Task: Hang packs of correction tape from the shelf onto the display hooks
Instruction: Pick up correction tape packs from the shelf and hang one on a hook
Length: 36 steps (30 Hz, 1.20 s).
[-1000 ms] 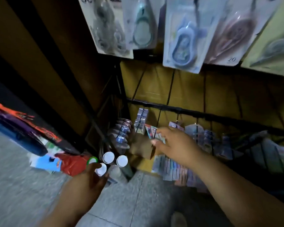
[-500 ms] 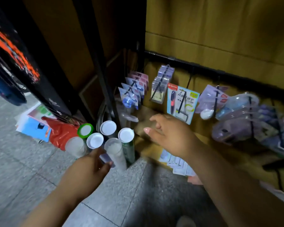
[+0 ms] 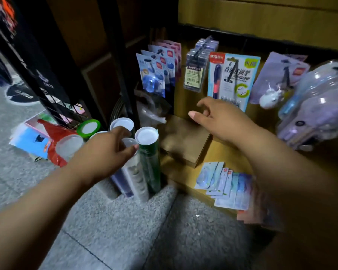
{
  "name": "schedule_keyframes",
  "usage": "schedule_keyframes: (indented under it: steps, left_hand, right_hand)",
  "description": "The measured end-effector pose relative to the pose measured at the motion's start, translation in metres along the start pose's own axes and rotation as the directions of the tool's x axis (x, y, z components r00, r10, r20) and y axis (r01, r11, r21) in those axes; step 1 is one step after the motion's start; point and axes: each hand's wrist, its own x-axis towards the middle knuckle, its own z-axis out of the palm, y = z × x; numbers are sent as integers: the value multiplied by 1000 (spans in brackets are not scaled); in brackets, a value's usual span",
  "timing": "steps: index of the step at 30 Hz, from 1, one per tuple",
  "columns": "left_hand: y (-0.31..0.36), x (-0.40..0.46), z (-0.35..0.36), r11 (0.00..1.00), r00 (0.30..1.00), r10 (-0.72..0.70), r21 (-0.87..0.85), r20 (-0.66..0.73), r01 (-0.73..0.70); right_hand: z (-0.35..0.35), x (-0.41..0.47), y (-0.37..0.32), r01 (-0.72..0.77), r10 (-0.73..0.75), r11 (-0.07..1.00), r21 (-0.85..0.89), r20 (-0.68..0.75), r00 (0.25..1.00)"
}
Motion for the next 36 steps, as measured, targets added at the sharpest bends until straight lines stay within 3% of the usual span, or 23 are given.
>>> schedule_keyframes:
  steps: [6, 11, 17, 21, 36]
  left_hand:
    - [23, -10, 14, 1000, 1000, -19, -24, 2, 19]
    - [39, -38, 24, 1000, 999, -25, -10, 38, 25]
    - [49, -72, 32, 999, 980, -31, 35, 195, 25]
    - [57, -81, 39, 998, 986, 1, 64, 169, -12]
    - [48, -54, 127, 998, 967, -55, 18, 247, 52]
  right_hand:
    - [-3, -28, 9, -20, 20, 1000, 9, -50, 999]
    - [-16, -72, 18, -126, 129, 991, 33, -74, 989]
    - [-17, -123, 34, -291, 290, 957, 14, 52, 956]
    - [-5, -138, 40, -336, 336, 942, -22, 97, 937]
    - [88, -110, 94, -430, 431, 902, -45, 180, 885]
